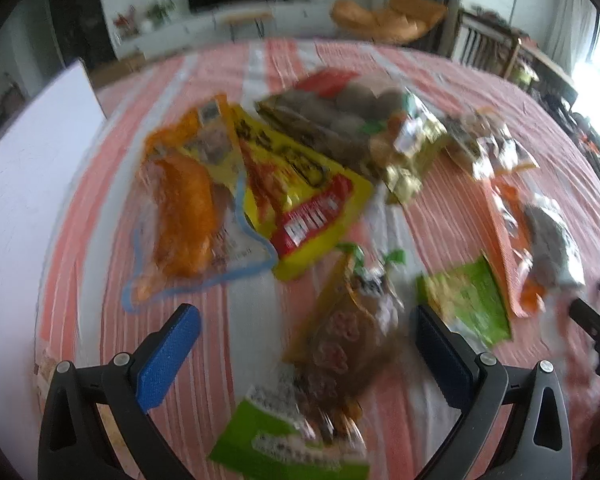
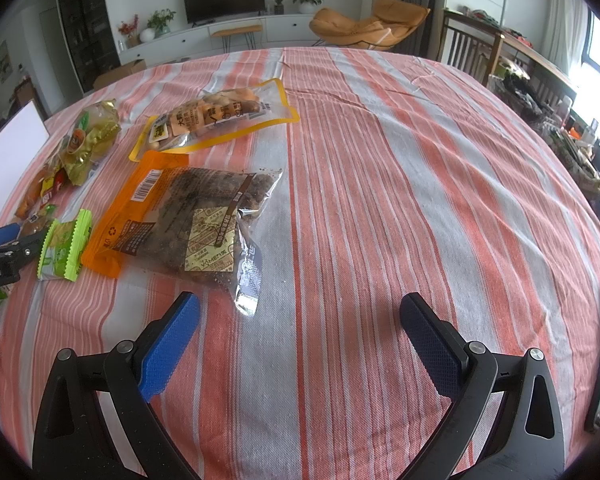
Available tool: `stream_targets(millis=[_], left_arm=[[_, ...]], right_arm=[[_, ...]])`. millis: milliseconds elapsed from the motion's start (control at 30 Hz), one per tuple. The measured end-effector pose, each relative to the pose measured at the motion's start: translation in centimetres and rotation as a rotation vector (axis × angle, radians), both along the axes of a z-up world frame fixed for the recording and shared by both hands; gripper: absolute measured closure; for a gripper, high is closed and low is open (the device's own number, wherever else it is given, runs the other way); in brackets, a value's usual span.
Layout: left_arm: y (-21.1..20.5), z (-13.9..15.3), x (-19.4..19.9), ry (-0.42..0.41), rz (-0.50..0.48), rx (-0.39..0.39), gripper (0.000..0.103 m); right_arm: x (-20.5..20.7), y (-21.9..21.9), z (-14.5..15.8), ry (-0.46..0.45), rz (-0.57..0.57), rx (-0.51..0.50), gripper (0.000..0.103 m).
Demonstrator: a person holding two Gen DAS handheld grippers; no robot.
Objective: Organize snacks
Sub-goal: 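Grasp the long cream wafer-bar packet with the left tool and set it on the cloth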
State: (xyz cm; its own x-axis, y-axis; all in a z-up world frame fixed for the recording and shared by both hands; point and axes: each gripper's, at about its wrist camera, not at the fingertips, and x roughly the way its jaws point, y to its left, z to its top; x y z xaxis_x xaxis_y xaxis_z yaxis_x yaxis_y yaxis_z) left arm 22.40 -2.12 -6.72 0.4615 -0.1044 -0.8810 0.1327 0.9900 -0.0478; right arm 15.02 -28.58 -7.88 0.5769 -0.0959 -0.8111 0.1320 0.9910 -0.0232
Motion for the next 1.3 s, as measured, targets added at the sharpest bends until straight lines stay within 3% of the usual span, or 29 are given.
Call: stream_targets(millis=[100, 267, 433, 533, 700, 800, 933, 1033, 1167, 1300], left_arm=[[1.2, 2.5, 0.7, 0.097, -0.030, -0.112, 0.000], [6.5, 8.2, 3.0, 0.095, -0.015, -0.197, 0.000], [7.8, 6.4, 2.9, 0.193, -0.129, -0.117, 0.000], [7.7, 4.9, 1.0, 0.202, -0.158, -0.055, 0.000], [9.0, 4.6, -2.1, 0.195, -0.113, -0.078, 0.000], [9.7, 5.6, -5.5, 0.137, -0.009, -0.129, 0.000], [12.2, 4.3, -9.0, 0.110, 0.264, -0.251, 0.000], [13.4, 2.9, -8.6, 0.111, 0.405, -0.301, 0.000], [14.4, 0.9, -7.0, 0.136, 0.548, -0.297, 0.000], [15.0, 0.8, -5.8, 0.093, 0.611, -0.299, 0.000]], right_arm=[[0.0, 0.1, 0.0, 0.000, 0.000, -0.001, 0.002], [0.0, 0.0, 0.0, 0.000, 0.000, -0.001, 0.002], [-0.1, 0.1, 0.0, 0.000, 0.000, 0.000, 0.002], [-0.1, 0.1, 0.0, 0.000, 0.000, 0.000, 0.002], [-0.1, 0.1, 0.0, -0.001, 0.001, 0.000, 0.002], [0.0, 0.0, 0.0, 0.000, 0.001, 0.000, 0.002], [0.0, 0.0, 0.0, -0.001, 0.001, 0.000, 0.002], [0.1, 0.0, 0.0, -0.001, 0.001, 0.000, 0.002], [-0.1, 0.1, 0.1, -0.001, 0.001, 0.001, 0.002], [-0.7, 0.2, 0.4, -0.002, 0.001, 0.001, 0.002]])
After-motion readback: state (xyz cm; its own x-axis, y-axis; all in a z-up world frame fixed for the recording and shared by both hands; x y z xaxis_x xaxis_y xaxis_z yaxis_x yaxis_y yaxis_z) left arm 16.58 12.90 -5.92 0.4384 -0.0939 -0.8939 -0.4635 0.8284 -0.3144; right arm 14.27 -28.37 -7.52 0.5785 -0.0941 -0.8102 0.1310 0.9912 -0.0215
